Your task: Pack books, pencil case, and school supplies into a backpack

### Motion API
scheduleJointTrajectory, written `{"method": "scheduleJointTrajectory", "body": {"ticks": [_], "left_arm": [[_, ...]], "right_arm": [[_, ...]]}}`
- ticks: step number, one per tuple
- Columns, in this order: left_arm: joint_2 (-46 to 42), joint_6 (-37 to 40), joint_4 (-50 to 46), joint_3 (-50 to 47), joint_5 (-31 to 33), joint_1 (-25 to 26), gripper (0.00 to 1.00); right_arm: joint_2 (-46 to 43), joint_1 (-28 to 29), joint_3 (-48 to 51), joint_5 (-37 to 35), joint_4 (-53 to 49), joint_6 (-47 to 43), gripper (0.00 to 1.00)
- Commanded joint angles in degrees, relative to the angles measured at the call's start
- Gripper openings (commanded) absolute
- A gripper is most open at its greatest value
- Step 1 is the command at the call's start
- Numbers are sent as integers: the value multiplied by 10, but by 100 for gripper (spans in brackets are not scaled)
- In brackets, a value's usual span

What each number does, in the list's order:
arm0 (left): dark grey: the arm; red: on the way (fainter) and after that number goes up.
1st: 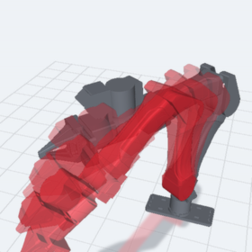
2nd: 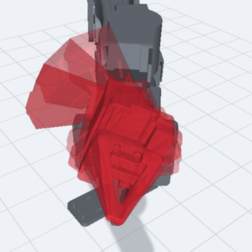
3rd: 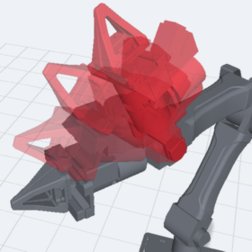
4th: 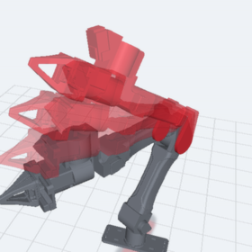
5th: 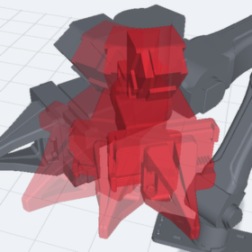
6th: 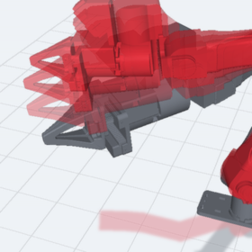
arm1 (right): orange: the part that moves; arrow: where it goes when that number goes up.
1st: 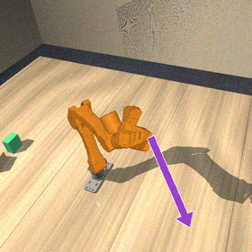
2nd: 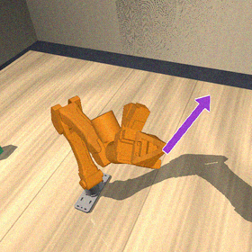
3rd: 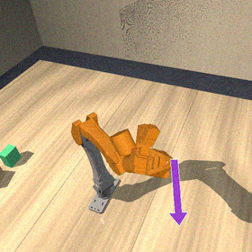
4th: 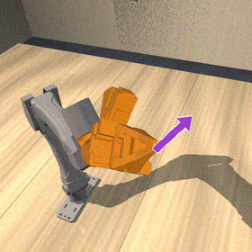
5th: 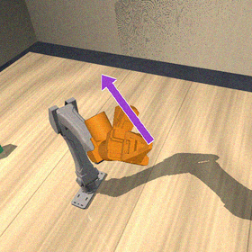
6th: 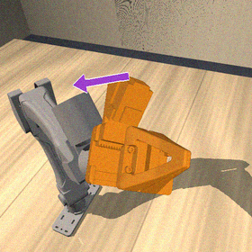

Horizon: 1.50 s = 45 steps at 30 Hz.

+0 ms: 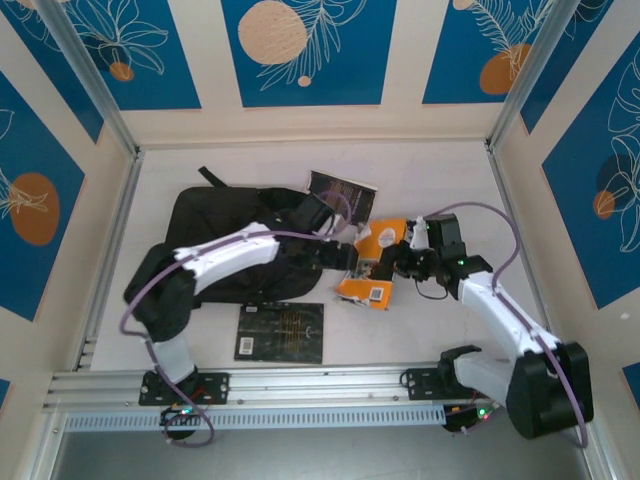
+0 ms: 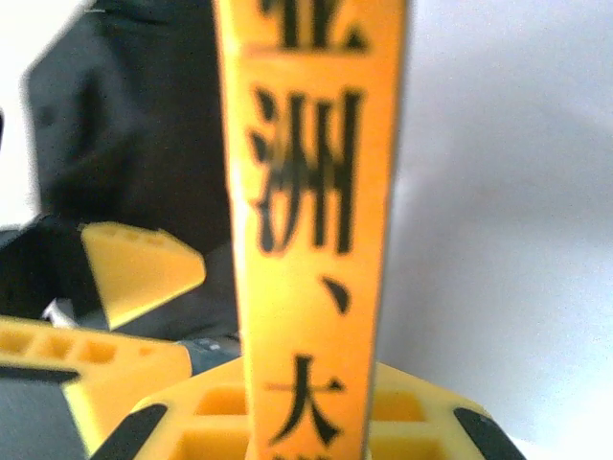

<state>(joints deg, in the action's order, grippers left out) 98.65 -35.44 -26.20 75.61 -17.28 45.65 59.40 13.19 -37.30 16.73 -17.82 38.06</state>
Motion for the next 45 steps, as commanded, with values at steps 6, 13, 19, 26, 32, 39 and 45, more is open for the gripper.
{"method": "scheduleJointTrajectory", "body": {"ticks": [6,13,19,26,32,39,45], "left_arm": [[-168,29,0,-36,-30,-65,100],[-260,21,101,-102,-192,-100,99],[-319,17,152,-133,-240,-100,98],[-358,-3,254,-174,-307,-97,91],[-369,-30,341,-193,-349,-68,78],[-377,-58,397,-195,-325,-47,55],[-373,-69,410,-197,-320,-44,20]], "right_arm": [[-91,7,-95,180,69,-54,0],[-117,9,-116,336,215,49,0],[-120,17,-119,414,290,131,0],[-139,43,-124,435,287,136,0],[-144,44,-111,399,294,150,0],[-149,38,-99,359,265,136,0],[-151,23,-98,357,226,113,0]]}}
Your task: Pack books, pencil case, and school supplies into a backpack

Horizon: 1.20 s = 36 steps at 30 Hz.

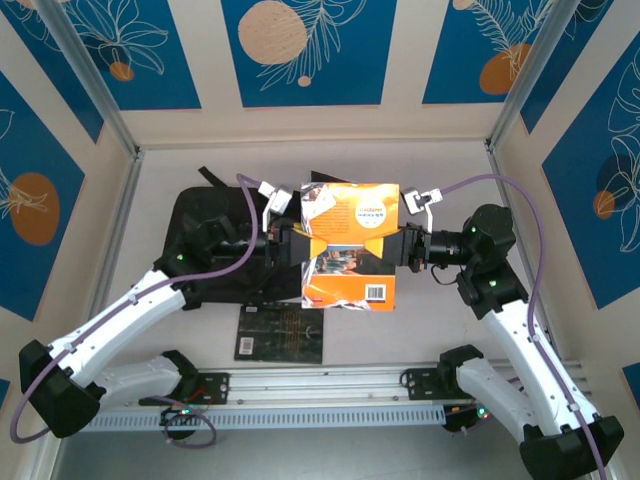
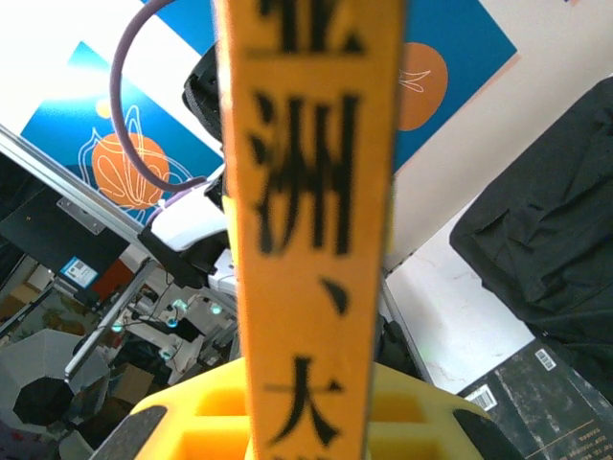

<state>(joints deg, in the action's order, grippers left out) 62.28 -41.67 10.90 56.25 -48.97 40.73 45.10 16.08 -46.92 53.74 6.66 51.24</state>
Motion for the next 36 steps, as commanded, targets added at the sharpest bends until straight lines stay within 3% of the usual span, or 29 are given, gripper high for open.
{"method": "scheduleJointTrajectory", "body": {"ticks": [1,3,7,9,11,14,21,25,32,36], "left_arm": [[-9,-6,38,-6,-2,6,14],[-10,-1,35,-10,0,7,0],[-9,4,31,-15,7,7,0],[-11,2,29,-17,21,7,0],[-19,2,27,-19,46,7,0],[-43,-10,65,-36,96,7,0],[-81,-82,167,-64,233,7,0],[-79,-134,210,-80,303,8,0],[-44,-224,313,-108,359,18,0],[-49,-219,313,-107,379,34,0]], "right_arm": [[-10,-8,-1,-11,-21,-20,0],[-11,-11,0,-12,-25,-24,0],[-12,-13,-5,-22,-46,-35,1],[-15,-13,-5,-38,-60,-37,20],[-23,-14,-1,-72,-71,-31,54],[-45,-16,19,-137,-77,-9,89],[-110,5,159,-272,132,150,99],[-124,59,185,-325,212,151,98],[-129,192,229,-518,298,110,96],[-103,228,230,-549,324,111,96]]}}
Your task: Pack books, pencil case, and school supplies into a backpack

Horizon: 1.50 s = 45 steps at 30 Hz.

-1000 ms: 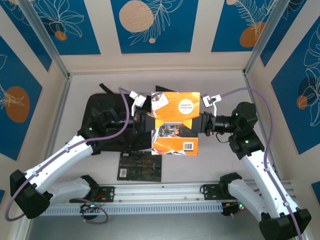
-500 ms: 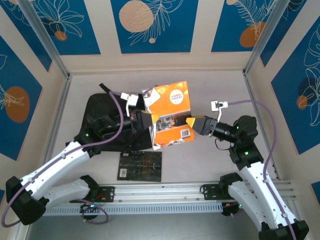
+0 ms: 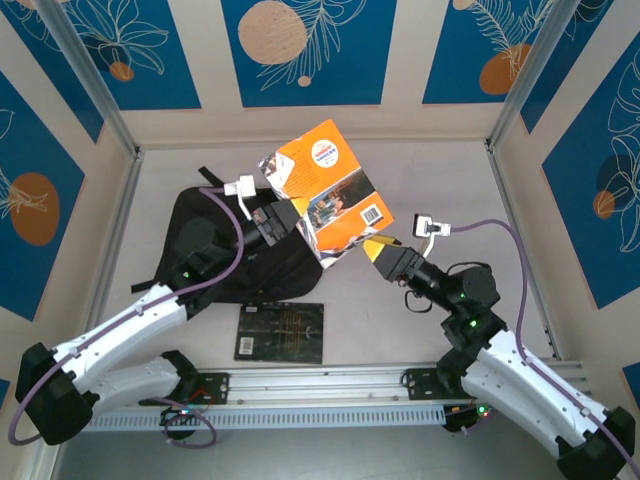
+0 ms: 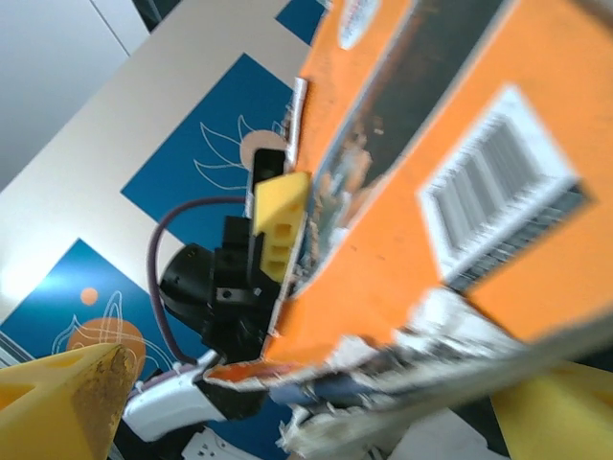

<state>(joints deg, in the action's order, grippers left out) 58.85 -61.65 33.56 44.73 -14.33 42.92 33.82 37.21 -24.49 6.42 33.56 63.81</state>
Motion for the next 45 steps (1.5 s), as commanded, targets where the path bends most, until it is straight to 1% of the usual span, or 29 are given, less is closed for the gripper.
{"method": "scheduleJointTrajectory", "body": {"ticks": [1,5,9,12,16,18,22,24,25,27,31,32,34,35,36,37,38,39,40,41,42,43,45], "left_arm": [[-18,-15,82,8,37,15,0],[-25,-1,67,8,44,24,0],[-20,6,70,3,45,29,0],[-21,16,69,-4,52,35,0],[-22,21,64,-11,61,37,0],[-26,24,57,-12,64,37,0],[-30,28,49,-15,69,37,0],[-30,27,50,-15,68,38,0],[-29,27,51,-15,68,38,0],[-28,26,51,-15,67,38,0],[-26,28,47,-18,66,38,0],[-27,30,33,-16,67,39,0],[-34,43,-18,-8,77,38,0],[-40,57,-62,0,85,38,0],[-44,76,-105,10,92,38,6],[-45,106,-162,28,97,39,17],[-38,141,-245,57,106,39,29],[-25,171,-330,92,119,39,38],[0,205,-434,140,147,39,44],[31,234,-541,190,183,39,47],[61,254,-619,229,218,38,49],[98,279,-683,268,240,39,52],[158,336,-755,320,247,39,60]], "right_arm": [[18,24,3,-77,64,-14,97],[42,46,-9,-83,73,-26,99],[59,59,-15,-91,94,-26,99],[73,68,-16,-106,124,-24,97],[91,77,-24,-112,145,-27,92],[99,79,-26,-115,153,-26,86],[109,81,-24,-127,166,-28,69],[109,81,-24,-139,166,-29,64],[110,81,-24,-145,166,-29,59],[112,81,-26,-157,166,-25,46],[118,79,-29,-171,157,-22,12],[116,77,-28,-174,150,-24,6],[103,71,-24,-186,120,-26,2],[90,66,-22,-191,93,-29,1],[77,60,-22,-195,62,-32,0],[59,53,-24,-205,9,-35,0],[38,46,-30,-213,-53,-44,0],[19,41,-39,-222,-112,-59,0],[-2,39,-55,-244,-203,-66,0],[-19,37,-72,-267,-280,-72,0],[-29,34,-83,-274,-318,-93,0],[-37,34,-96,-285,-359,-120,0],[-47,33,-125,-330,-440,-143,0]]}}
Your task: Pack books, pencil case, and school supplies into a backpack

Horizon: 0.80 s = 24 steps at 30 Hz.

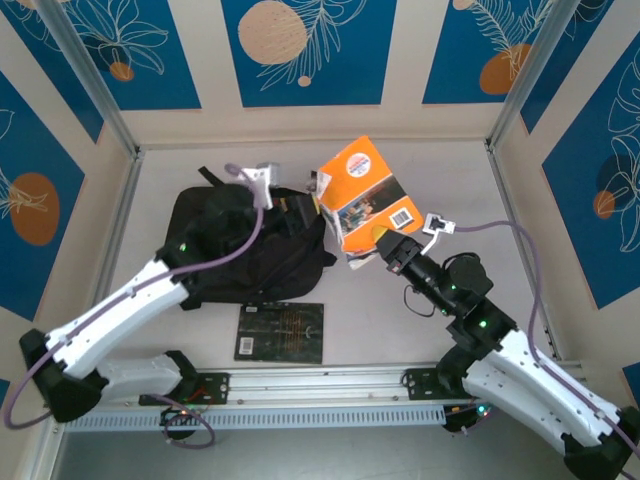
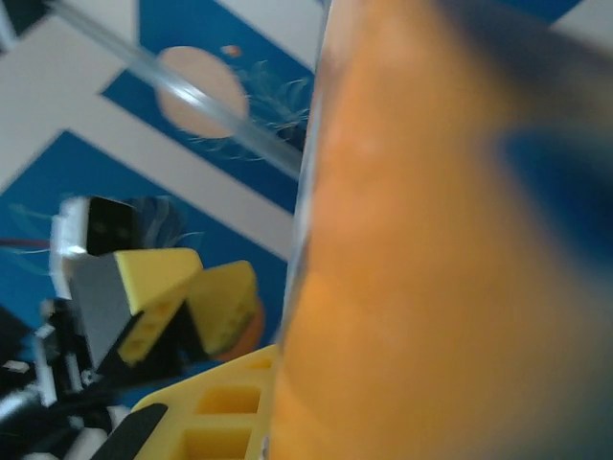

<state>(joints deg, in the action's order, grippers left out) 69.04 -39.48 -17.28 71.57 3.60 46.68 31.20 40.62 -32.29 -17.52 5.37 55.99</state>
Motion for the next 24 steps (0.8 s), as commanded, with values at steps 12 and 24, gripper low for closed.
{"method": "scheduleJointTrajectory", "body": {"ticks": [12,24], "left_arm": [[306,233,-360,207,97,0,77],[371,230,-341,217,79,-20,10]], "right_arm": [[-75,-83,-78,-95,-321,-75,0],[-84,-195,-54,73,-305,-77,0]]}}
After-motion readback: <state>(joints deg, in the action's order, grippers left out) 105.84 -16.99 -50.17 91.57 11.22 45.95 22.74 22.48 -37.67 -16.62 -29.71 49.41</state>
